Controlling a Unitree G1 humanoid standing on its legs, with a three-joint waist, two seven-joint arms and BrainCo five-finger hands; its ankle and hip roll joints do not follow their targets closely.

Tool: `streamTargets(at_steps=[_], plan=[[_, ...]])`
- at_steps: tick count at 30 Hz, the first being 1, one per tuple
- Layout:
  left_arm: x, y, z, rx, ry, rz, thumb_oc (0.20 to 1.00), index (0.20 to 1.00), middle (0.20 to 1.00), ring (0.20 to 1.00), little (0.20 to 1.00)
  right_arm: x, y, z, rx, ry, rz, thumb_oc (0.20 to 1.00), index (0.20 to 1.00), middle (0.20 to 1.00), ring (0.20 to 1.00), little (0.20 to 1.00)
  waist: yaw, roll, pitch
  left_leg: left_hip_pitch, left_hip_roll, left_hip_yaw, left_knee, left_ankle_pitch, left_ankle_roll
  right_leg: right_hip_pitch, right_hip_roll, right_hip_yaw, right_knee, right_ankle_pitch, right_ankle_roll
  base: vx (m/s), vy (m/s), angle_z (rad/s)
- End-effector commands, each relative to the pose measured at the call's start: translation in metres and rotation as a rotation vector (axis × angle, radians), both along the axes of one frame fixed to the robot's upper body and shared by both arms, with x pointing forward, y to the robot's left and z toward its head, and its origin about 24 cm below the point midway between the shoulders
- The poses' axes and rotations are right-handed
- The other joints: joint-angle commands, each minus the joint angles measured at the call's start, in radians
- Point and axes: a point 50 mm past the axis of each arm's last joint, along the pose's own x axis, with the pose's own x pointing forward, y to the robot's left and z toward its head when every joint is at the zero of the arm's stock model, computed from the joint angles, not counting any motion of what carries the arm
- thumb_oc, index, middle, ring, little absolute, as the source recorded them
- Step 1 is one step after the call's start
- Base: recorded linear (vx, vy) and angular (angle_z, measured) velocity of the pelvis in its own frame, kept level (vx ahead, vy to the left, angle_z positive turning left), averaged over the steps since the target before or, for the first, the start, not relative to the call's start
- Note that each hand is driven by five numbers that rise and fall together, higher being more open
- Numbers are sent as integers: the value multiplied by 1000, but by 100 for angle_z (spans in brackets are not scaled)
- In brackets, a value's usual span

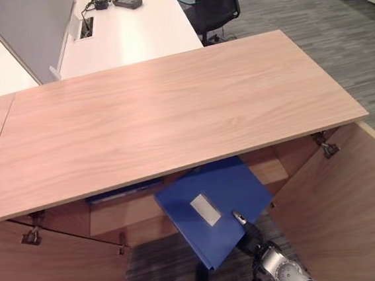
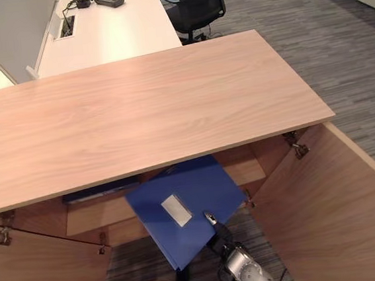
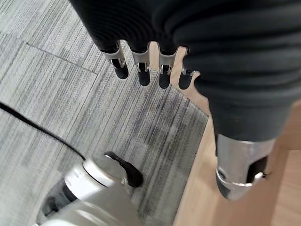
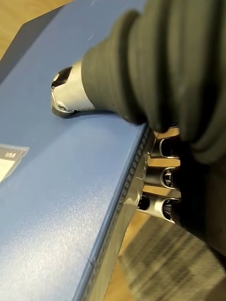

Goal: Put the empty folder in the office cabinet

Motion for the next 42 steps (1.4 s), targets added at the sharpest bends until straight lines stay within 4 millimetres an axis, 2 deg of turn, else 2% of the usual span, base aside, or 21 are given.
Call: streamTargets(at_steps=[1,2,5,7,8,9,11,16,19,22,26,27,31,32,33,36,40,41,42], plan=[[-36,2,-1,15,107,-40,1000,1000,1000,1000,1000,16,35,38,156,-217,79,200,200,200,200,200,5,-3,41,-51,24,-17,76,-90,3,63,-65,-95,-103,133,28,61,16,-42],[-37,1,-1,11,112,-49,1000,1000,1000,1000,1000,16,37,41,167,-227,89,200,200,200,200,200,5,2,54,-43,32,-11,88,-105,-1,66,-59,-114,-144,130,27,44,-26,-57],[-32,0,-1,12,100,-68,1000,1000,1000,1000,1000,22,38,51,172,-281,112,200,200,200,200,200,11,-4,111,-53,45,14,147,-140,-7,10,-67,-165,-225,180,44,-1,-63,-44],[-28,-1,-1,9,87,-87,1000,1000,1000,1000,1000,24,36,57,167,-312,107,200,200,200,200,200,13,-24,127,-94,39,6,221,-166,-13,35,-55,-176,-280,168,40,19,-116,-13],[-21,-1,-1,11,55,-83,1000,1000,1000,1000,1000,30,36,67,165,-368,125,200,200,200,200,200,15,-32,135,-157,36,-7,291,-185,-15,5,-54,-168,-251,155,31,4,-80,13],[-21,-1,-1,11,55,-82,1000,1000,1000,1000,1000,30,36,68,164,-368,125,200,200,200,200,200,15,-31,133,-160,36,-7,294,-187,-15,3,-55,-168,-250,154,31,-42,-68,30],[-15,1,0,26,36,-90,1000,1000,1000,1000,1000,41,35,82,149,-444,134,200,200,200,200,200,15,-33,145,-237,43,-17,377,-213,-15,-57,-70,-171,-175,140,22,-93,-54,43],[1,2,2,61,-18,-99,1000,1000,1000,1000,1000,68,30,131,142,-674,105,200,200,200,200,200,9,-15,151,-453,40,-55,589,-269,-14,-246,-107,-150,54,45,-7,-96,-27,25],[10,0,3,68,-62,-140,1000,1000,1000,1000,1000,77,21,153,81,-787,91,200,200,200,200,200,21,-5,148,-566,30,-83,694,-294,-25,-349,-139,-147,199,-33,-24,-61,-41,22],[12,-4,2,72,-61,-142,1000,1000,1000,1000,1000,86,18,171,58,-866,53,200,200,200,200,200,27,5,143,-683,15,-98,783,-309,-25,-457,-173,-142,324,-85,-32,-48,-35,41],[15,-8,1,86,-51,-129,1000,1000,1000,1000,1000,97,12,199,24,-972,-31,200,200,200,200,200,33,16,136,-842,-1,-95,922,-339,-36,-601,-219,-107,488,-177,-58,-22,-33,32],[14,-8,1,86,-51,-129,1000,1000,1000,1000,1000,97,12,199,24,-972,-31,200,200,200,200,200,33,15,135,-843,-1,-95,922,-340,-36,-603,-219,-107,489,-178,-58,2,-27,31],[17,-8,2,113,-53,-107,1000,1000,1000,1000,1000,103,4,232,5,-1095,-115,200,200,200,200,200,35,30,132,-991,-10,-88,1078,-378,-53,-737,-264,-62,649,-263,-94,16,-31,15],[17,-8,2,113,-53,-107,1000,1000,1000,1000,1000,103,4,232,5,-1095,-115,200,200,200,200,200,36,29,130,-996,-11,-87,1082,-379,-53,-743,-265,-60,654,-266,-94,26,-17,25],[16,-8,2,120,-50,-100,1000,1000,1000,1000,1000,106,5,247,11,-1148,-142,200,200,200,200,200,38,33,127,-1035,-12,-85,1122,-392,-58,-784,-270,-48,698,-288,-103,39,-15,28],[12,-5,2,145,-41,-106,1000,1000,1000,1000,1000,115,2,280,36,-1239,-237,200,200,200,200,200,52,34,115,-1081,-13,-78,1153,-401,-53,-843,-265,-27,742,-303,-107,41,0,7],[21,7,7,199,-52,-109,1000,1000,1000,1000,1000,146,-13,336,87,-1276,-490,200,200,200,200,200,77,34,116,-1125,-22,-72,1171,-399,-54,-898,-267,-6,775,-315,-104,14,2,-4],[22,9,8,212,-55,-110,1000,1000,1000,1000,1000,154,-18,345,121,-1255,-547,200,200,200,200,200,82,34,114,-1136,-25,-71,1176,-400,-55,-909,-271,-5,784,-318,-104,0,0,0],[23,9,8,212,-56,-110,1000,1000,1000,1000,1000,154,-18,345,122,-1256,-547,200,200,200,200,200,82,33,114,-1136,-25,-70,1176,-400,-55,-910,-272,-4,784,-319,-104,33,-14,8]])
